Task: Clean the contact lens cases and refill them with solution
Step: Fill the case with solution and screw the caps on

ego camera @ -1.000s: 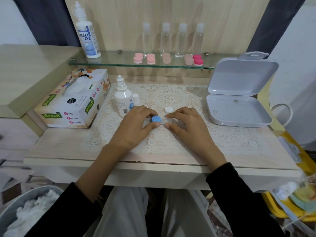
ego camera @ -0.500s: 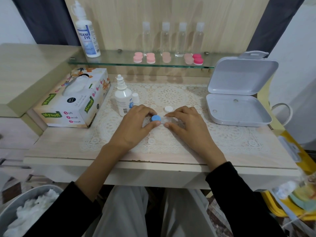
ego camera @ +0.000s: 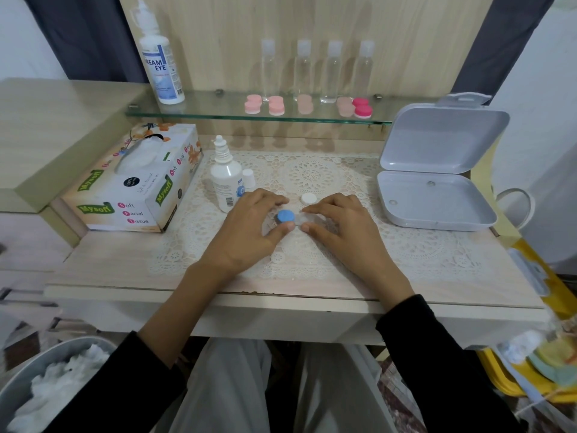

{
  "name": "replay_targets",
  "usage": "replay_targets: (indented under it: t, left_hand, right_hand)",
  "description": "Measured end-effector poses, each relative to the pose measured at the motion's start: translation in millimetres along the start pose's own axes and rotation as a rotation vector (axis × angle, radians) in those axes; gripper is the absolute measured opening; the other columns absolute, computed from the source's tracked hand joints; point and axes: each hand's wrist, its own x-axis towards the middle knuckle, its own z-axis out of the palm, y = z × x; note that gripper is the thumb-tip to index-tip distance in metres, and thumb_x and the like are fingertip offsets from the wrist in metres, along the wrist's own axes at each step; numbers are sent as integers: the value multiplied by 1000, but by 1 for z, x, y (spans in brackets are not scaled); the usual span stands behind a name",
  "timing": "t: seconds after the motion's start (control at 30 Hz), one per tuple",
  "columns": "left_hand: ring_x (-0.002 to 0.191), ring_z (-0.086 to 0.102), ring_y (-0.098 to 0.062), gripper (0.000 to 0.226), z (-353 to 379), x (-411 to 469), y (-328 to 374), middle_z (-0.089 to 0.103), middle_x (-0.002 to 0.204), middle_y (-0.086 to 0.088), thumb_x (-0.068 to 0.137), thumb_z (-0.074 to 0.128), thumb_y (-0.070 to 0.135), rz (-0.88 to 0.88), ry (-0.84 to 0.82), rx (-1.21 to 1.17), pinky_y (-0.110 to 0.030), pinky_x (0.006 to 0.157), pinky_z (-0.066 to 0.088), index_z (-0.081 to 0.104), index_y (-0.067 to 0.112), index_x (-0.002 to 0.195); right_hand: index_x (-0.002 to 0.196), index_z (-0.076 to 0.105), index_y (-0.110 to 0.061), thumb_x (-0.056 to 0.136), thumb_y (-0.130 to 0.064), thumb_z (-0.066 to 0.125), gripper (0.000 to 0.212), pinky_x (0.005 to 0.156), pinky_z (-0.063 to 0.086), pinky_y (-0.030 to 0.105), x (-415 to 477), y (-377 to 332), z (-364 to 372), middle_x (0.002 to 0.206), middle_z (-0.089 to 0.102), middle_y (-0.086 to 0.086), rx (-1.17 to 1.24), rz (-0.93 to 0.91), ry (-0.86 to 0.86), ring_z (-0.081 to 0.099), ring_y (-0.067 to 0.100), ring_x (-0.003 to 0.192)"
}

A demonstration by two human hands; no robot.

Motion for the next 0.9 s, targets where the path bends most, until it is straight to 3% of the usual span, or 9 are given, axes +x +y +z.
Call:
replay_targets:
  t: [0.17, 0.27, 0.47, 0.63, 0.77, 0.9]
  left_hand:
    - [101, 51, -10, 25, 0, 2, -2, 57, 105, 6, 88, 63, 35, 2, 3, -6, -13, 85, 33, 63, 18, 105]
    - [105, 50, -14, 23, 0, 2, -3, 57, 109, 4, 90, 63, 27, 18, -10, -5, -20, 90, 34, 64, 16, 111]
    - [111, 45, -15, 31, 0, 1, -1, 54, 116, 3, 91, 57, 10, 38, -62, 4, -19, 95, 29, 62, 17, 121]
    - [113, 48, -10, 46, 0, 0, 0, 54, 121, 5, 88, 59, 42, -32, -11, -43, -25, 97, 37, 53, 19, 128]
    - [100, 52, -10, 26, 1, 1, -2, 57, 104, 6, 87, 63, 40, -23, 15, -56, -22, 88, 41, 59, 21, 104]
    - [106, 50, -15, 22, 2, 2, -4, 57, 109, 4, 91, 60, 30, 19, -40, -43, -26, 93, 39, 61, 18, 109]
  right_hand:
    - [114, 68, -26, 87, -45, 60, 34, 87, 38, 32, 0, 1, 0, 102, 55, -13, 3, 3, -3, 41, 6, 98]
    - [114, 68, -26, 88, -43, 62, 32, 87, 38, 32, 1, 1, 1, 104, 56, -12, -5, 5, -6, 40, 6, 98]
    - [114, 68, -26, 88, -40, 63, 30, 87, 38, 33, 0, 0, 1, 103, 57, -12, 1, -1, 0, 42, 7, 98]
    - [114, 69, -26, 88, -42, 64, 31, 88, 40, 36, 0, 1, -1, 104, 58, -10, 1, -5, -2, 43, 9, 99]
    - [115, 68, -26, 89, -42, 64, 31, 89, 40, 35, 0, 0, -1, 104, 58, -11, 4, -1, -3, 43, 8, 100]
    - [116, 68, -26, 89, -41, 64, 31, 89, 38, 32, 0, 0, -1, 105, 57, -11, -1, 7, -11, 41, 6, 100]
